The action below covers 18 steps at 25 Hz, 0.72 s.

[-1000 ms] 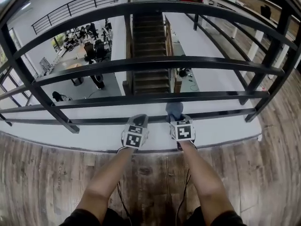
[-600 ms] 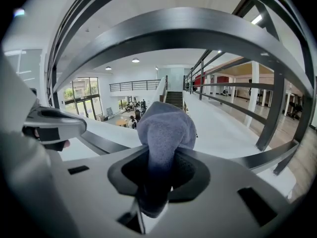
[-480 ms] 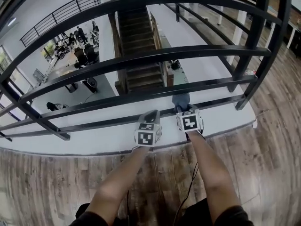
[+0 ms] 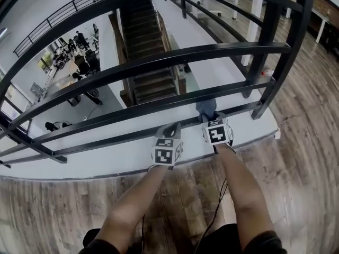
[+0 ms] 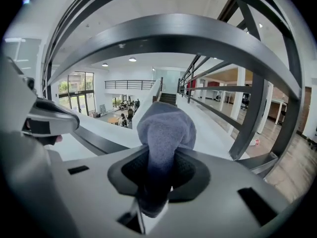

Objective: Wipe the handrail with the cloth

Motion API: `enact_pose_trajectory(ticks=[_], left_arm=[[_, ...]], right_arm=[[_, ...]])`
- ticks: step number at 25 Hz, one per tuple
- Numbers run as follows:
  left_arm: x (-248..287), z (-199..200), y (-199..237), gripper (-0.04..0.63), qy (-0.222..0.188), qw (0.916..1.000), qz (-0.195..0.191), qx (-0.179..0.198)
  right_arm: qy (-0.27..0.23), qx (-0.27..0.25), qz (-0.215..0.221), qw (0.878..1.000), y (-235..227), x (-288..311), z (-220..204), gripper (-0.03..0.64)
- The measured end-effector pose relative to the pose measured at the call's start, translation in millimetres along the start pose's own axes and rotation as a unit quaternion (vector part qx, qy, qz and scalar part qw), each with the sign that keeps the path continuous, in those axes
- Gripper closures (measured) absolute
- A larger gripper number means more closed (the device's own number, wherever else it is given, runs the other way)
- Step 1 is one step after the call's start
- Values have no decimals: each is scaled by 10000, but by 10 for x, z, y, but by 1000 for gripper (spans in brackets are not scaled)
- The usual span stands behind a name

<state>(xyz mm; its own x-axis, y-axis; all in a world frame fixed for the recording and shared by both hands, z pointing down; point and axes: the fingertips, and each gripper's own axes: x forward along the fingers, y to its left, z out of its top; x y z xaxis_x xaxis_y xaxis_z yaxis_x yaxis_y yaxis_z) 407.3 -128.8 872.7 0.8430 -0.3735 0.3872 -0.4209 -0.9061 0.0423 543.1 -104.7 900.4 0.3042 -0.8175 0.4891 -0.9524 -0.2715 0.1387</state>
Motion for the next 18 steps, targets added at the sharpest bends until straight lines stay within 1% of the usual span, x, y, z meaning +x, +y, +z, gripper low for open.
enact_pose_trajectory(ticks=[4, 8, 11, 14, 18], left_arm=[[218, 41, -317, 593, 9, 10000, -41, 34], [408, 109, -558, 593, -23, 10000, -52, -22], [539, 162, -772, 594, -58, 9998, -176, -29], [642, 192, -980, 594, -85, 9995, -318, -4], [746, 150, -1172, 594, -25, 9991, -411, 54]], right_arm=[[-40, -138, -88, 9999, -427, -39, -71, 529], [-108, 112, -241, 9996, -834, -94, -173, 529], [-165, 308, -362, 9987, -1120, -145, -242, 529], [-157, 350, -472, 9981, -1368, -176, -298, 529], [-129, 341, -661, 9971, -1693, -225, -355, 529]])
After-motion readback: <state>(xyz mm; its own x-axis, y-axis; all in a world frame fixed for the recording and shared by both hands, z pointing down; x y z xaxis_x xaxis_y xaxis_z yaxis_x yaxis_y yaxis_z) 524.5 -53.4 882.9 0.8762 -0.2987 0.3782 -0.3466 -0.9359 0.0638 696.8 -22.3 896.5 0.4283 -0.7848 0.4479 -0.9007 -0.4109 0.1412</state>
